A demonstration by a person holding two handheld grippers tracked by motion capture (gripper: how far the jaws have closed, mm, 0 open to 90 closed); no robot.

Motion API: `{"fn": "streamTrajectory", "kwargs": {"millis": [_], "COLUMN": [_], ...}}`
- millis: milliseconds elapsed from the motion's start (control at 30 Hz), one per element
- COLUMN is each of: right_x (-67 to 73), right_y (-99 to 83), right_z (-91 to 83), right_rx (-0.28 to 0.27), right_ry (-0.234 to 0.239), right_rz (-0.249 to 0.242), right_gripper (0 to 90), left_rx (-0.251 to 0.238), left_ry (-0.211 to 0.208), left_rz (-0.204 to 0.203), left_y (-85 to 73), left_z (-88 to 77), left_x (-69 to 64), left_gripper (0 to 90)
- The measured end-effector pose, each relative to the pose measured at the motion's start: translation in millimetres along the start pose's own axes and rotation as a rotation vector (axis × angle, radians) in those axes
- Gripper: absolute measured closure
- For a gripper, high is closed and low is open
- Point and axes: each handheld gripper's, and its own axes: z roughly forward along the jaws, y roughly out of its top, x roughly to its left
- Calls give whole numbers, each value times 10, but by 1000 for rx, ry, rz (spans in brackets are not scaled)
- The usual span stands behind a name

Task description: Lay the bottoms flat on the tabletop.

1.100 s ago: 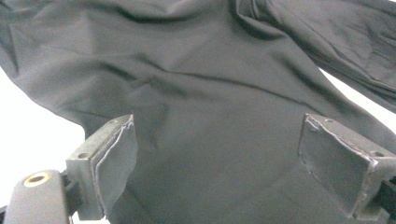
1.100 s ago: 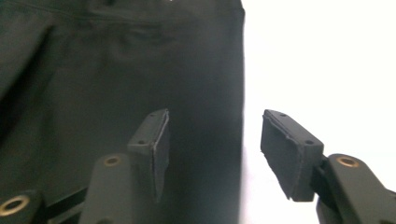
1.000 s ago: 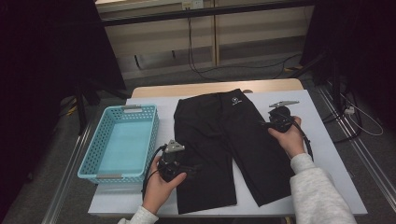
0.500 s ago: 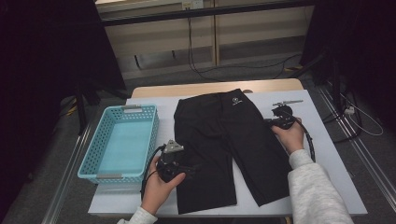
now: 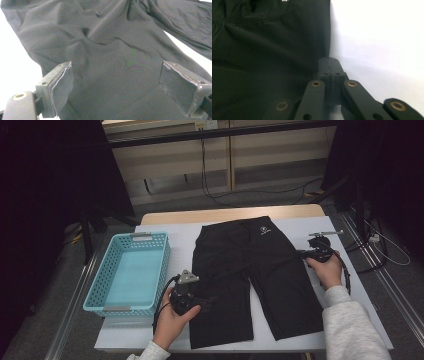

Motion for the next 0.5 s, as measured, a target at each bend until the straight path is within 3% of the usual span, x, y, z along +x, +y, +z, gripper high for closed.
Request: {"fn": "streamTrajectory", "kwargs": {"millis": [233,500], "right_x": [-185,-246], "right_y": [-174,-255], "right_z": [-186,-300], "right_rx": [-35,-34], "right_ry": [3,-16], "right_rz": [37,40], "right_gripper": [900,900], "left_rx": [4,5], "left_ry": [-2,-7], "left_rz": [4,4], "left_y": [14,35], "left_z": [26,59], "left_x": [-8,-19], "left_gripper": [124,123]}}
